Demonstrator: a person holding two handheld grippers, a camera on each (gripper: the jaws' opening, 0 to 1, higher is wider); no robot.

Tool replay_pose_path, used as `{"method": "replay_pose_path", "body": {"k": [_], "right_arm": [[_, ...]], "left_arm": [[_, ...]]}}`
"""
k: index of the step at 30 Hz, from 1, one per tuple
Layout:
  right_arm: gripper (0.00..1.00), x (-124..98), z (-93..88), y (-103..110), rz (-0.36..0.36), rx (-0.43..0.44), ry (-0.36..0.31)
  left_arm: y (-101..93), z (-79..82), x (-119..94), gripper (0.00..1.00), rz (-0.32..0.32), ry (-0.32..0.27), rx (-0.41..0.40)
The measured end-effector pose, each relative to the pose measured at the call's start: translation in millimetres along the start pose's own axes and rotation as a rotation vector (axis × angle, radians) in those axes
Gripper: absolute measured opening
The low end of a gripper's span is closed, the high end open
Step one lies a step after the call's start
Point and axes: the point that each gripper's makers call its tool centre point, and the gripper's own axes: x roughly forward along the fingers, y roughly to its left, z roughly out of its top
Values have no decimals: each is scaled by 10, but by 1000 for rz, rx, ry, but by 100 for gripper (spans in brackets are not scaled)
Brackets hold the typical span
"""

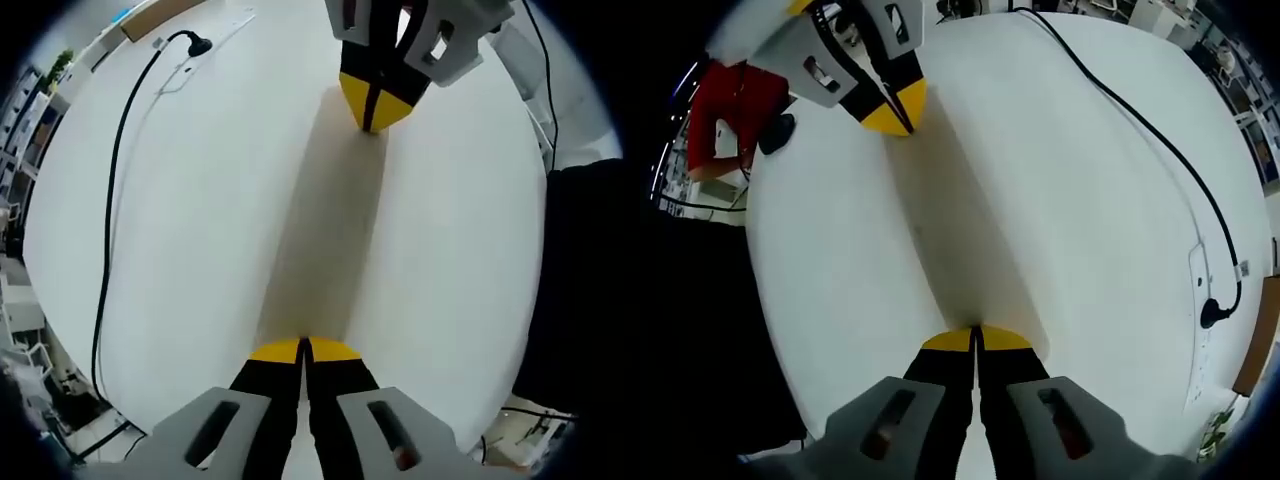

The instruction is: Arrange the utensils inside the cutlery case until each visible utensil rests in its matching compartment.

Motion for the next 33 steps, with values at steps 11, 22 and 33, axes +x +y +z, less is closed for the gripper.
{"method": "replay_pose_path", "body": {"k": [11,22,33], "right_arm": [[0,5,1,10,-9,-7,1],[0,4,1,3,-4,-10,3],[0,4,0,-7,-4,-15,21]], "left_arm": [[-7,-2,2,1,-7,7,-8],[-10,-3,4,1,3,20,12],[-2,-8,-1,1,-15,-1,0]]}}
